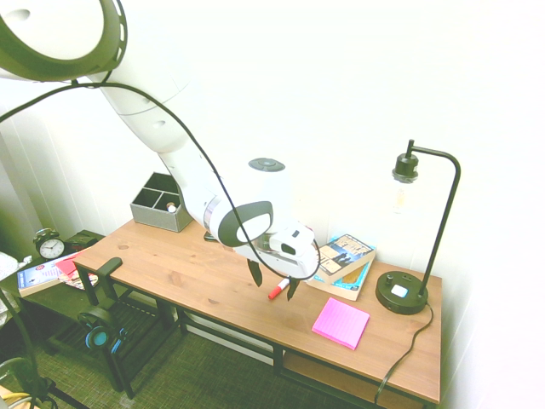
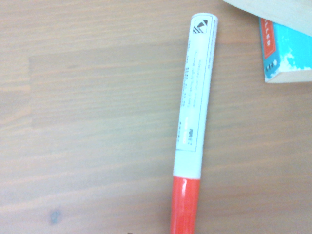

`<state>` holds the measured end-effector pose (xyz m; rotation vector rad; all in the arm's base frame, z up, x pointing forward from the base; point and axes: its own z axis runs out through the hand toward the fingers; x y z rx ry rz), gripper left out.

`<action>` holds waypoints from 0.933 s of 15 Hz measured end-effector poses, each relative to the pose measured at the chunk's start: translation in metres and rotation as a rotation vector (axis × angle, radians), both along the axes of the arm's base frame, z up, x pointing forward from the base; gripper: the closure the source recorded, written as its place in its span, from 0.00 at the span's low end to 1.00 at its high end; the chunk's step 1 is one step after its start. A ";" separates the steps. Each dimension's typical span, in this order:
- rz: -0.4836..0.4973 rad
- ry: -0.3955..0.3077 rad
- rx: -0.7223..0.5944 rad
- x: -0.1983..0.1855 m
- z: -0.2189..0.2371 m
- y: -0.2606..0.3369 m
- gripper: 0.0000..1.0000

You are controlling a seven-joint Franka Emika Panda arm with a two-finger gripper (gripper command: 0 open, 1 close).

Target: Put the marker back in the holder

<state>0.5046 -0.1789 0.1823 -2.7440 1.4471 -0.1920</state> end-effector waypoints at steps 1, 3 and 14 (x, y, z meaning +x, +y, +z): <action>-0.001 -0.002 0.001 0.005 -0.004 -0.002 1.00; -0.004 -0.006 0.001 0.014 -0.009 -0.003 1.00; -0.024 0.001 0.007 0.027 -0.024 -0.008 1.00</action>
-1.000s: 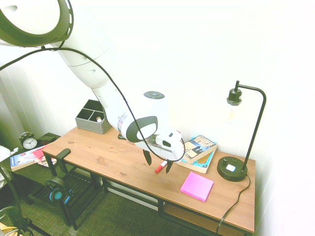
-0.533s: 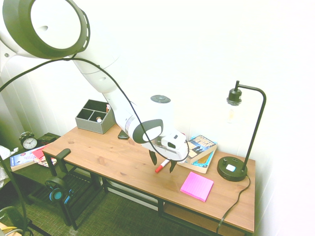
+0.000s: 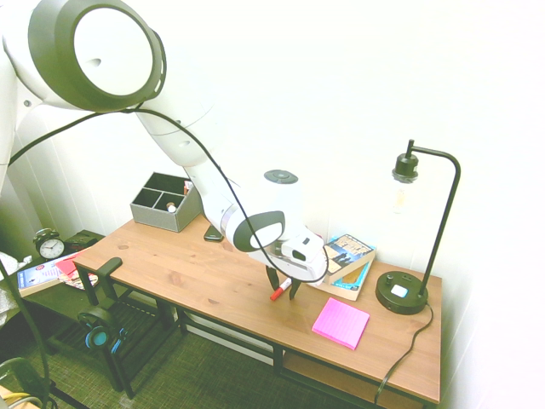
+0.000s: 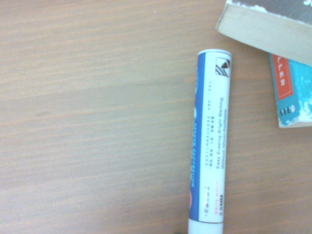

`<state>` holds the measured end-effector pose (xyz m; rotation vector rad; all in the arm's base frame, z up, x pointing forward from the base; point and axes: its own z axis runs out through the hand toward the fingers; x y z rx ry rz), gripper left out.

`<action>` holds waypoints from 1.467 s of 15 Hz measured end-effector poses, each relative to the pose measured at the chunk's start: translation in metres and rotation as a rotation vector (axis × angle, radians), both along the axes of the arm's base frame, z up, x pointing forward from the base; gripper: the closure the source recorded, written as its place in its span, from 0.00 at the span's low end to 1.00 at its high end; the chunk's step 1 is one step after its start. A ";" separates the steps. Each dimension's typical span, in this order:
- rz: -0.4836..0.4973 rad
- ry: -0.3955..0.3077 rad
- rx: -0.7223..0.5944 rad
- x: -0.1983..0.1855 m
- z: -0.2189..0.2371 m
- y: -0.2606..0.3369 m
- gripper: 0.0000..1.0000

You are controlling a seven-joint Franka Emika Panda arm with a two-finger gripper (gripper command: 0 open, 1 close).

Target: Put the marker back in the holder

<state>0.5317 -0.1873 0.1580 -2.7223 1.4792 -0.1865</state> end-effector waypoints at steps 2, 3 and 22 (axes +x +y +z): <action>-0.005 0.000 0.004 0.000 0.000 0.001 1.00; -0.009 0.000 0.007 0.000 0.000 0.001 1.00; -0.024 0.432 0.557 0.017 0.238 0.214 1.00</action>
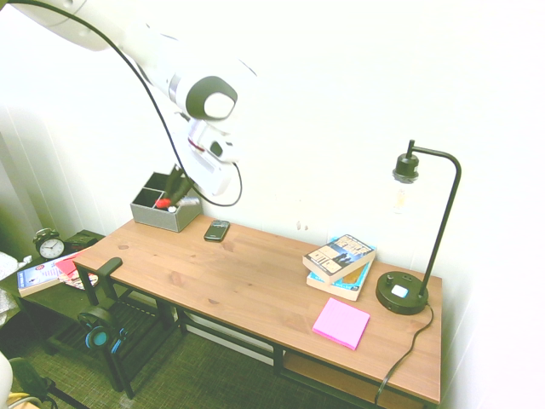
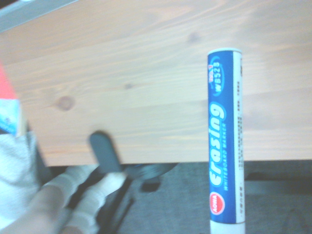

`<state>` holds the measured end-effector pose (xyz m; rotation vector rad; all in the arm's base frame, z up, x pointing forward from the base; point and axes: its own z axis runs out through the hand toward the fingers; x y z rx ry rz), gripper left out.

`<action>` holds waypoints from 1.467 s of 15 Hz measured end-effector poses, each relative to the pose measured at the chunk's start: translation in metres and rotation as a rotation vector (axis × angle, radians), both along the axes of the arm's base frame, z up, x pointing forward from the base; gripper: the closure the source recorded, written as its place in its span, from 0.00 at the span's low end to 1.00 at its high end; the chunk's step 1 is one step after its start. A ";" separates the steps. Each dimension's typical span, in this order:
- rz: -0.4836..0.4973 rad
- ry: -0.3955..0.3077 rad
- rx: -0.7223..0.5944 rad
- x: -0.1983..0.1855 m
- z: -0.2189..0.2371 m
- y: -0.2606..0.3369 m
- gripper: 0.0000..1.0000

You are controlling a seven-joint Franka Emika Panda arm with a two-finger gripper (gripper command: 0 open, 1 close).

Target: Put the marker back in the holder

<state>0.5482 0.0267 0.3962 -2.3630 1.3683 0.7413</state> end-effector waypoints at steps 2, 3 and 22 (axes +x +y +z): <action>-0.096 0.058 0.061 0.030 0.015 0.025 1.00; -0.146 0.100 0.084 0.045 0.007 0.040 1.00; -0.350 0.198 0.191 0.112 -0.106 0.229 1.00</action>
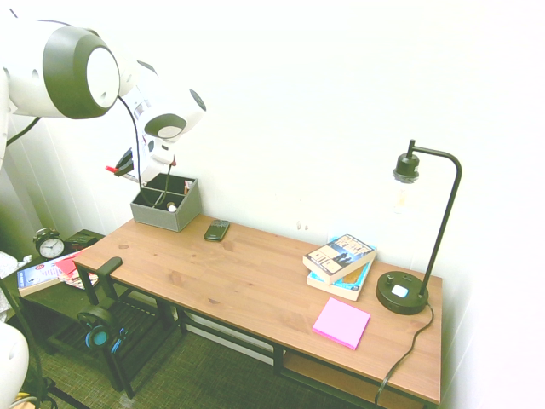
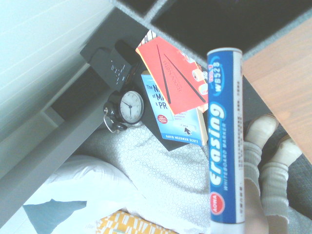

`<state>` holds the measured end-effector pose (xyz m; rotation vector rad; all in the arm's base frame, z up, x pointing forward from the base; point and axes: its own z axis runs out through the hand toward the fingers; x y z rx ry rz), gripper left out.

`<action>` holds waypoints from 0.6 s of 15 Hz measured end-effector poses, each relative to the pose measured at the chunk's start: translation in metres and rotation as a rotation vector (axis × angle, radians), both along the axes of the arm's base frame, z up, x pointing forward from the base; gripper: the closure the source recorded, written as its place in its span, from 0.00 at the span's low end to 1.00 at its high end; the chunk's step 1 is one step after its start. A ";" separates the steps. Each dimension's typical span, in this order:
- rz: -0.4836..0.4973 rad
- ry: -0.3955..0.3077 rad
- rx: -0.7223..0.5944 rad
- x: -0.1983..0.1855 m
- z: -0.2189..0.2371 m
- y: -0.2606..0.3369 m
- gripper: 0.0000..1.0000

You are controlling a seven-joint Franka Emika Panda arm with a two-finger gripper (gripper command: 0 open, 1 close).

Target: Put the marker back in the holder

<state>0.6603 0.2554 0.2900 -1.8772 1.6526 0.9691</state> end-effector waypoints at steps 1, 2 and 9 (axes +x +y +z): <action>-0.003 0.006 -0.003 0.003 -0.009 0.001 1.00; -0.008 0.012 -0.008 0.006 -0.020 0.001 1.00; 0.012 0.003 -0.047 0.024 -0.056 0.000 0.00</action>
